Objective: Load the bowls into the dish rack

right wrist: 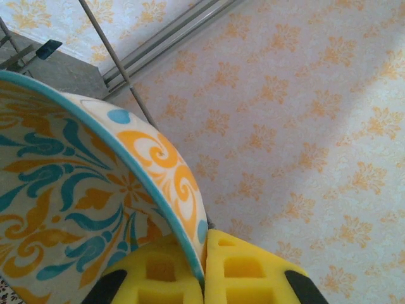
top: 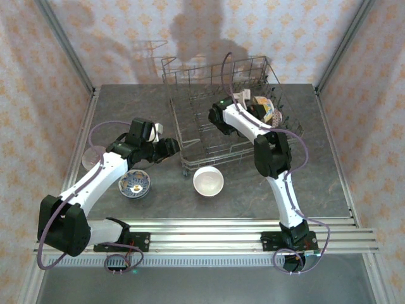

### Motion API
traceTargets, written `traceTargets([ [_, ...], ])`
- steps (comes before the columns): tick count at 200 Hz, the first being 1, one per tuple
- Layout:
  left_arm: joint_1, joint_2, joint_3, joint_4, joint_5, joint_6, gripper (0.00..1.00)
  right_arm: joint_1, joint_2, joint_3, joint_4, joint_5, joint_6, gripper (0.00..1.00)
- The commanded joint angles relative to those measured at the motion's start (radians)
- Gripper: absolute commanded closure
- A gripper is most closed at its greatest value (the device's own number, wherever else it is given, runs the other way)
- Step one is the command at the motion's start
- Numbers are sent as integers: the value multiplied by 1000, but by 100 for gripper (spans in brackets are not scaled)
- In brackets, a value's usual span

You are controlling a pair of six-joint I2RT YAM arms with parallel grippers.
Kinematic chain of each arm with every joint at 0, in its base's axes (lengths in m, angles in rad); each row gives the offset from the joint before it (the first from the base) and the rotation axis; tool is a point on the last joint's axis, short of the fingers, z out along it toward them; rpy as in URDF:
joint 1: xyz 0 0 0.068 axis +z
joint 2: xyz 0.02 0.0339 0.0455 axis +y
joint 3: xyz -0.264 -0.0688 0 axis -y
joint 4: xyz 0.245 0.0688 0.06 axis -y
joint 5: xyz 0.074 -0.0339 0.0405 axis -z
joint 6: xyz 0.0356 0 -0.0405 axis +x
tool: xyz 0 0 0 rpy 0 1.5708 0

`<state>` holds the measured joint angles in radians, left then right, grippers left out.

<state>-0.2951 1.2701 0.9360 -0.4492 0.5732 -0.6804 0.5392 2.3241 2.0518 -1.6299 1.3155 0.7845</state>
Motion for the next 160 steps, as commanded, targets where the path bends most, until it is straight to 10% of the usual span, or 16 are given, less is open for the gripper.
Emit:
traceTargets([
  [1, -11, 11, 35, -9, 20, 19, 48, -23, 32, -30, -150, -43, 34, 100],
  [160, -9, 10, 14, 18, 5, 8, 49, -2, 74, -66, -150, -103, 31, 100],
])
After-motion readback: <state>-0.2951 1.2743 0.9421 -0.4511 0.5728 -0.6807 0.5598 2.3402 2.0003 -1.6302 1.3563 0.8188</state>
